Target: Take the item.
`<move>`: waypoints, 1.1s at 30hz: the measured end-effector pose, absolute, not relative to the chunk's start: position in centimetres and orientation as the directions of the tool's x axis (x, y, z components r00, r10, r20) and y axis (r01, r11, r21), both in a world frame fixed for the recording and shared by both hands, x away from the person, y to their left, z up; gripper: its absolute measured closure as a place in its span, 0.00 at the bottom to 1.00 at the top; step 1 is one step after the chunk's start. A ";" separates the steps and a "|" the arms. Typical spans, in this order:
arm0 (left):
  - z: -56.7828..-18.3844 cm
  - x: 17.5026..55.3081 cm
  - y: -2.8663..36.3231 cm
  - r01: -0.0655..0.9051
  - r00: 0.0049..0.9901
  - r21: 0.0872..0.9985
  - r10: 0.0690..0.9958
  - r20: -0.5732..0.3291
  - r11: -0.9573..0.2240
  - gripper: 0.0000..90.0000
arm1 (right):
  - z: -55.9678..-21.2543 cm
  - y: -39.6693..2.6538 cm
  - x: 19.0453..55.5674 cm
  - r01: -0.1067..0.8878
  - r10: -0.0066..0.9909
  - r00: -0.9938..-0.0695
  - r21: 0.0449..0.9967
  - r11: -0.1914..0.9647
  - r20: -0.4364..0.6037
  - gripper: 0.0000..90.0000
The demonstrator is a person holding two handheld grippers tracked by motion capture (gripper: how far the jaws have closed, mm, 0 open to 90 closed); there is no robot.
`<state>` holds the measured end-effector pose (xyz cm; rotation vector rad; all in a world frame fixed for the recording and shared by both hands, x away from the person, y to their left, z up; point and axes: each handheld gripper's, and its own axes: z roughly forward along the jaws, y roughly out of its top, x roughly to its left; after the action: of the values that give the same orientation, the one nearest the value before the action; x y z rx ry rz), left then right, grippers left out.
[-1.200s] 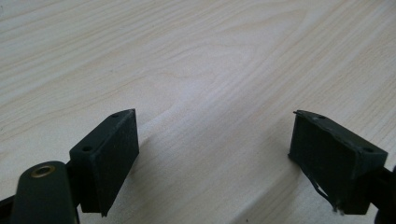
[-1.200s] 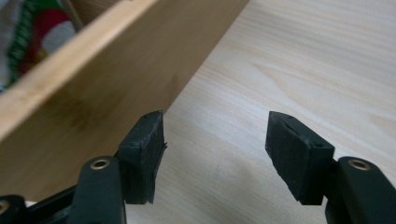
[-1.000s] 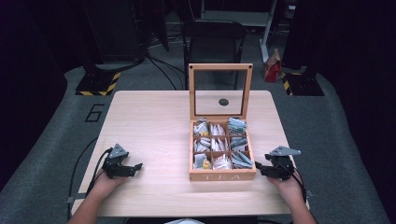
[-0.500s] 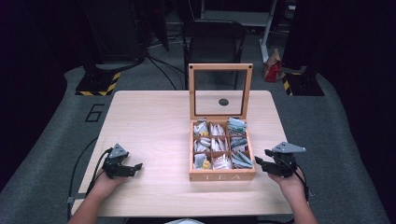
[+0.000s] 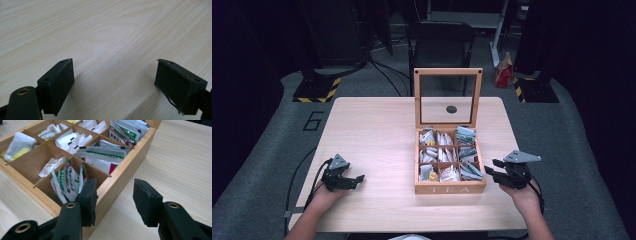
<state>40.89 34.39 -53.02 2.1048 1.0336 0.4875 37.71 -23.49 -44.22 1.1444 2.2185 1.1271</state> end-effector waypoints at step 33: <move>-53.0 40.9 34.4 0.521 0.604 0.750 0.797 0.015 -0.408 0.17 | -44.3 -20.5 39.5 0.502 0.737 -0.670 0.783 0.366 0.086 0.74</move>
<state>40.89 34.38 -53.02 2.1024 1.0357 0.4858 39.50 -20.47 -44.30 1.0987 2.3506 1.1978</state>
